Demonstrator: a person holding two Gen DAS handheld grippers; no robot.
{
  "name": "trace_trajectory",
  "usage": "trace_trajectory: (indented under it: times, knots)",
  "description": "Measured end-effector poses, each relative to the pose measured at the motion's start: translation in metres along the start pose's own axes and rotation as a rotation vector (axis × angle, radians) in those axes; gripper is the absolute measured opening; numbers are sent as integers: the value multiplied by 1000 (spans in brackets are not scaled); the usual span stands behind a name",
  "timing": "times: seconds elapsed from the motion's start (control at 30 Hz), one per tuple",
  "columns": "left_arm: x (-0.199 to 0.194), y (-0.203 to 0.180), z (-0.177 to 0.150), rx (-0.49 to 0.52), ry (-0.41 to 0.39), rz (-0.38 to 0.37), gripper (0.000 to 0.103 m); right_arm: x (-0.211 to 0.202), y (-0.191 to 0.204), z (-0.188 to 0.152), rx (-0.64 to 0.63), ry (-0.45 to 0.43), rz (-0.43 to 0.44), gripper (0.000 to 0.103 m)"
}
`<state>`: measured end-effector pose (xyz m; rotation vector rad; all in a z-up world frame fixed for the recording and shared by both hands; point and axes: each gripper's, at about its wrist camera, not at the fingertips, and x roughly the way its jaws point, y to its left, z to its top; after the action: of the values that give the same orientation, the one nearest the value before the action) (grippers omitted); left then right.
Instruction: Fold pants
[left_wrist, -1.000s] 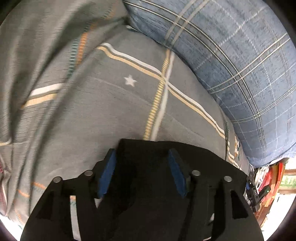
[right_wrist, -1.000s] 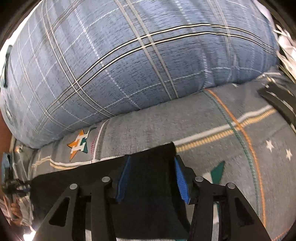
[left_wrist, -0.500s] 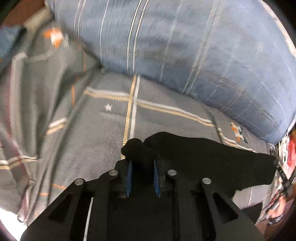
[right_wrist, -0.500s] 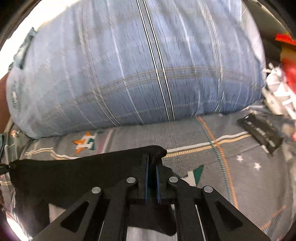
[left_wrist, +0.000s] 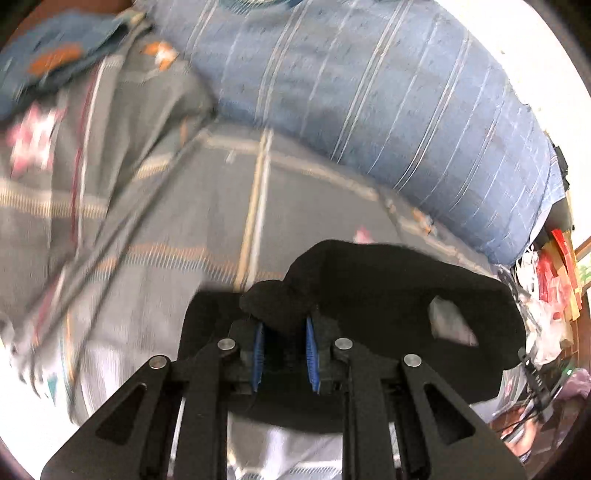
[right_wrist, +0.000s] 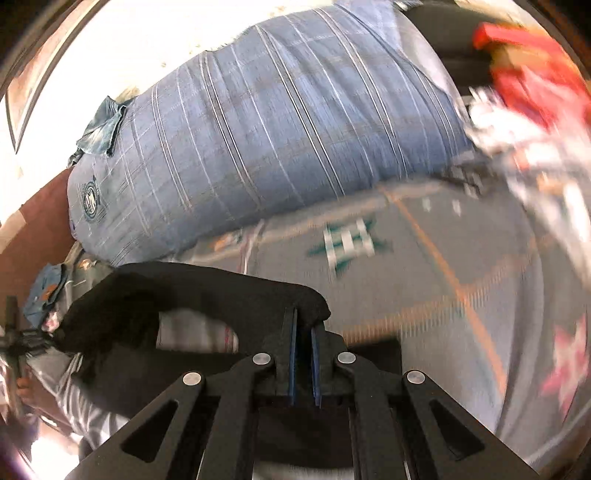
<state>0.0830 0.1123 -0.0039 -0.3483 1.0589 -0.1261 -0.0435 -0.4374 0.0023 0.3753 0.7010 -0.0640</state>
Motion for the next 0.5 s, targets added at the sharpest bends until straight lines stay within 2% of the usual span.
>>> trace_trajectory:
  times: [0.1,0.2,0.23,0.3,0.37,0.4,0.43,0.5]
  knots:
    - [19,26,-20,-79,84,-6,16,8,-8,-32,26,93,-41,6]
    - [20,49,-34,-186,126,-76,16,5,-14,-40,77,122,-38,7]
    - [14,52,-37,-205,122,-101,18,0,-14,-42,81,122,-46,10]
    - [-2,53,-42,-216,106,-126,23,-10,-11,-41,71,124,-86,10]
    - [-19,51,-48,-218,86,-125,30,-22,-8,-43,59,128,-113,11]
    - [-26,50,-51,-222,81,-125,29,-28,-6,-43,59,126,-116,12]
    - [-32,50,-53,-229,75,-138,30,-34,-5,-44,64,124,-114,15]
    - [-43,50,-55,-264,66,-214,36,-42,-4,-46,104,112,-87,24]
